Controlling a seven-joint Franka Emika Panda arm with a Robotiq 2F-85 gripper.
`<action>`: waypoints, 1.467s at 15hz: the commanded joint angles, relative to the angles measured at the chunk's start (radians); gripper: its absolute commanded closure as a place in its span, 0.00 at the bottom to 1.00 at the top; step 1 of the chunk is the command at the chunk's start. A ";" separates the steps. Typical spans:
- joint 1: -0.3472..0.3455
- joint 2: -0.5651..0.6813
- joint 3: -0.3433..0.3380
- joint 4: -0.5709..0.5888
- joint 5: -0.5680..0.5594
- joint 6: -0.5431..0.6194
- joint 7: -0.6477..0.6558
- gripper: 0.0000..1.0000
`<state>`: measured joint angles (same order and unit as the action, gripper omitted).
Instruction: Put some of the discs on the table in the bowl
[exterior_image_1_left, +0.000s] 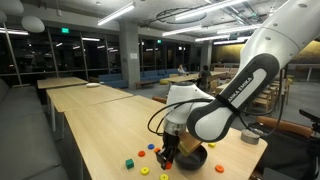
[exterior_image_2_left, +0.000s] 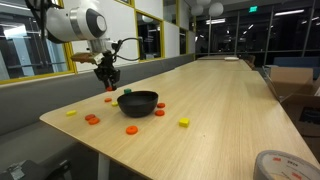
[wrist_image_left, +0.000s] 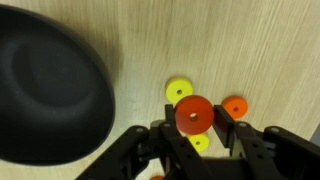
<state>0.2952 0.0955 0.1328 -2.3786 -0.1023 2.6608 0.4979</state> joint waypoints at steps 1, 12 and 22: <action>-0.037 -0.102 -0.046 -0.038 -0.192 0.020 0.200 0.73; -0.154 -0.071 -0.038 -0.020 -0.382 -0.242 0.426 0.74; -0.103 -0.072 0.055 -0.049 -0.024 -0.121 0.091 0.00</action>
<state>0.1669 0.0410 0.1532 -2.4149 -0.2666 2.4834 0.7342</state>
